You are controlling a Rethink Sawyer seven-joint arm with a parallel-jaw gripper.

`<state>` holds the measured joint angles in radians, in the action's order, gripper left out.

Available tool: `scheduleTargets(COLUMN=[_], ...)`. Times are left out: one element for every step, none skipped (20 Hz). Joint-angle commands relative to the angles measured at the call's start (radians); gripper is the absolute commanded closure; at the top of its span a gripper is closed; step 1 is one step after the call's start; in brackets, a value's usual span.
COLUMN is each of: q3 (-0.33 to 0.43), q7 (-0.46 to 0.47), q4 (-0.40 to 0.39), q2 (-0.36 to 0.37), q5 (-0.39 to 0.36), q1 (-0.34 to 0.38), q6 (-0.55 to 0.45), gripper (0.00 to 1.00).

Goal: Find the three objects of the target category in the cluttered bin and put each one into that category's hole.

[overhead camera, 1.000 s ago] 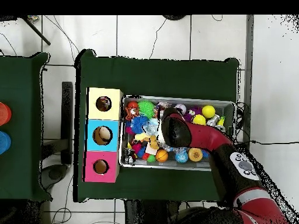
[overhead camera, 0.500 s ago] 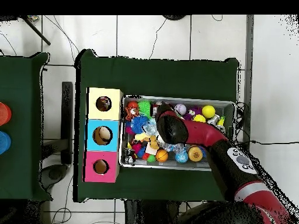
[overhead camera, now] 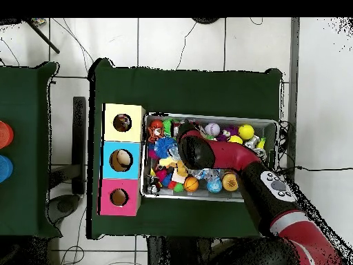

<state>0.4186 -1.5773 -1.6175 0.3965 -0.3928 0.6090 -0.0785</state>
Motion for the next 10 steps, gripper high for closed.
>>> scheduleTargets(q3=[-0.025, -0.028, -0.034, -0.035, -0.038, -0.042, -0.042, -0.037, -0.031, -0.026], q7=[-0.08, -0.083, -0.089, -0.091, -0.096, -0.101, -0.11, -0.109, -0.107, -0.106], q4=[0.078, 0.078, 0.079, 0.079, 0.078, 0.078, 0.074, 0.073, 0.071, 0.07], q2=[0.007, 0.009, 0.011, 0.012, 0.013, 0.015, 0.015, 0.014, 0.014, 0.013], q5=[-0.039, -0.038, -0.035, -0.036, -0.034, -0.031, -0.028, -0.028, -0.027, -0.027], q1=[-0.036, -0.038, -0.043, -0.041, -0.042, -0.043, -0.043, -0.039, -0.034, -0.03], q6=[0.025, 0.028, 0.036, 0.044, 0.048, 0.053, 0.066, 0.065, 0.064, 0.062], gripper=[0.0, 0.0, 0.0, 0.0, 0.0, 0.0, 1.0, 1.0, 1.0, 1.0])
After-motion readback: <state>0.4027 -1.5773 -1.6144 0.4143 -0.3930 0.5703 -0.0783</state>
